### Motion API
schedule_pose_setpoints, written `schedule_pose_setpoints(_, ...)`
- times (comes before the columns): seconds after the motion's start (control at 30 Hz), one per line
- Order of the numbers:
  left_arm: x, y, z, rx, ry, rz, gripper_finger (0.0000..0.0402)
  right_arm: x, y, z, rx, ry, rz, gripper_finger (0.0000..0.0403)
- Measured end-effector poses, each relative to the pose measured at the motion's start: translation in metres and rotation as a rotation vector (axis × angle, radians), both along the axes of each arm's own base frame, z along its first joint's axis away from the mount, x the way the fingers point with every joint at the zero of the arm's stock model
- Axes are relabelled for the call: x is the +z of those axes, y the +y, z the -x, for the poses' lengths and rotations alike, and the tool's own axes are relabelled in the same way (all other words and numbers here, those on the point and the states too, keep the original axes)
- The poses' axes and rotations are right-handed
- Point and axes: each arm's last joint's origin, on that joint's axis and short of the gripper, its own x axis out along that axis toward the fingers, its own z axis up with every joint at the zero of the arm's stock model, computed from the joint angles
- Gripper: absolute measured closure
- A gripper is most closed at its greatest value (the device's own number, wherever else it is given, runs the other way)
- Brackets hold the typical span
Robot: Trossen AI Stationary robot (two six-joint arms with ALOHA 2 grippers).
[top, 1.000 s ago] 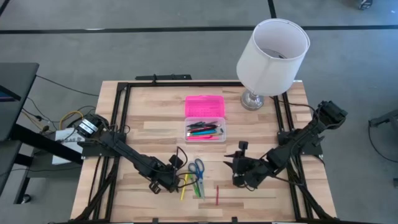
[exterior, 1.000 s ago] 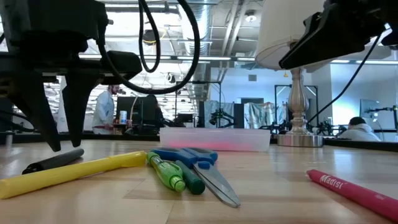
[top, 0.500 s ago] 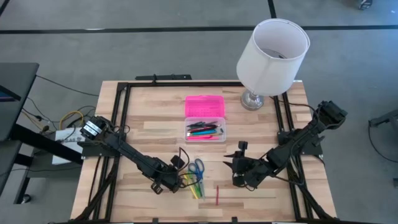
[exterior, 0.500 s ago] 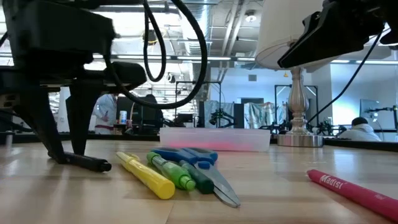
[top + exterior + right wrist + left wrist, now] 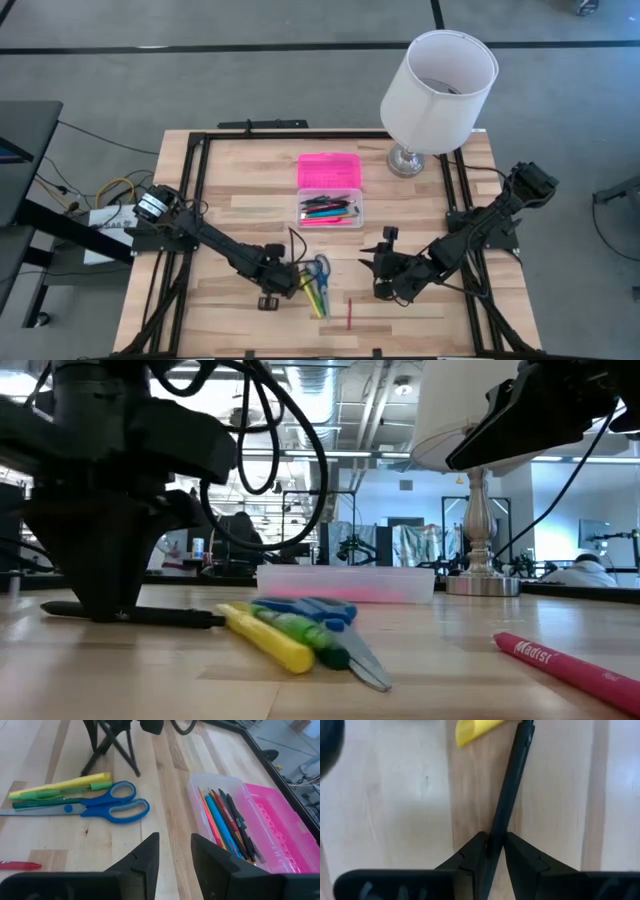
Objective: Pick & place school supplies into a supply box
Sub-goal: Put the black pen into the supply box
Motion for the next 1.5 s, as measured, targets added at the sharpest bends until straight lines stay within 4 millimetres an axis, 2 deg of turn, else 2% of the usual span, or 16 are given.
schedule_pose_setpoints(0.13,0.000,-0.003,0.002,0.127,0.011,0.018,0.0333,0.000,0.000,0.000,0.000,0.000,0.000,0.0296)
schedule_pose_setpoints(0.23,0.000,-0.006,0.003,0.156,0.005,0.008,0.0333,0.000,0.000,0.000,0.000,0.000,0.000,0.0296)
schedule_pose_setpoints(0.4,0.000,-0.006,0.004,0.117,-0.025,-0.046,0.0333,0.000,0.000,0.000,0.000,0.000,0.000,0.0296)
schedule_pose_setpoints(0.63,0.000,-0.006,0.004,0.084,-0.013,-0.032,0.0333,0.000,0.000,0.000,0.000,0.000,0.000,0.0296)
schedule_pose_setpoints(0.83,0.011,-0.010,-0.003,0.038,0.000,-0.034,0.0335,0.000,0.000,0.000,0.000,0.000,0.000,0.0296)
schedule_pose_setpoints(1.13,0.024,-0.015,-0.007,-0.026,0.032,0.011,0.0394,0.000,0.000,0.001,0.000,0.008,0.006,0.0296)
schedule_pose_setpoints(1.5,0.025,-0.014,-0.007,-0.019,0.021,-0.014,0.0398,0.000,0.000,0.001,0.000,0.007,0.006,0.0296)
